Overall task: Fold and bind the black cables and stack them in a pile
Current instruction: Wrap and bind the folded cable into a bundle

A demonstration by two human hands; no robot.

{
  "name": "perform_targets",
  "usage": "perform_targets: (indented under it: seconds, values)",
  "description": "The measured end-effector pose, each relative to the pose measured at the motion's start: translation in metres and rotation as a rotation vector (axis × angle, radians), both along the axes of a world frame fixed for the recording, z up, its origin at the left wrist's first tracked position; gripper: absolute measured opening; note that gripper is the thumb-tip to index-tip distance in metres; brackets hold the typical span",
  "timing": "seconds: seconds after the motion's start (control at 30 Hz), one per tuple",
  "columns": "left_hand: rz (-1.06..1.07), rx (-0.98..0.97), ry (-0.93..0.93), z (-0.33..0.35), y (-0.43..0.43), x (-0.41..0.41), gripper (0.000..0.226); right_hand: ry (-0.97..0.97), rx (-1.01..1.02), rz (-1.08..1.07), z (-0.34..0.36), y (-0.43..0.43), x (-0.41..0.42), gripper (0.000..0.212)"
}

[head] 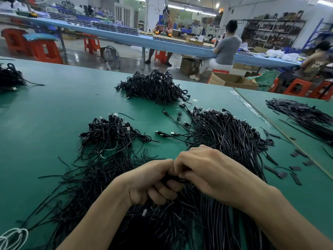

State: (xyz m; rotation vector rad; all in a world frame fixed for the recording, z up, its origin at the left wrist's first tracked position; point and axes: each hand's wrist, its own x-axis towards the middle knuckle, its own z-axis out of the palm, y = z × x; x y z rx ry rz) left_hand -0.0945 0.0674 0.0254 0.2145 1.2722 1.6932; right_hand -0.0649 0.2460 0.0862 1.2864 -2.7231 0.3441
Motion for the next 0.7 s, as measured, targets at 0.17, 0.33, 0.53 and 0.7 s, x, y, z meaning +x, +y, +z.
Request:
perform_targets:
  seconds: [0.17, 0.33, 0.53, 0.7]
  values:
    - [0.256, 0.109, 0.055, 0.003, 0.011, 0.003, 0.035, 0.194, -0.039, -0.123, -0.01, -0.002, -0.002, 0.024]
    - [0.474, 0.28, 0.291, 0.004, 0.025, 0.014, 0.036, 0.228, -0.421, -0.349, -0.027, -0.005, -0.005, 0.027]
    - [0.759, -0.152, 0.713, 0.001, 0.02, 0.01, 0.036, 0.068, -0.901, -0.478, -0.03, -0.011, -0.008, 0.037]
    - [0.851, -0.208, 0.867, -0.003, 0.016, 0.008, 0.023, -0.19, -1.192, -0.428, -0.038, -0.023, -0.007, 0.047]
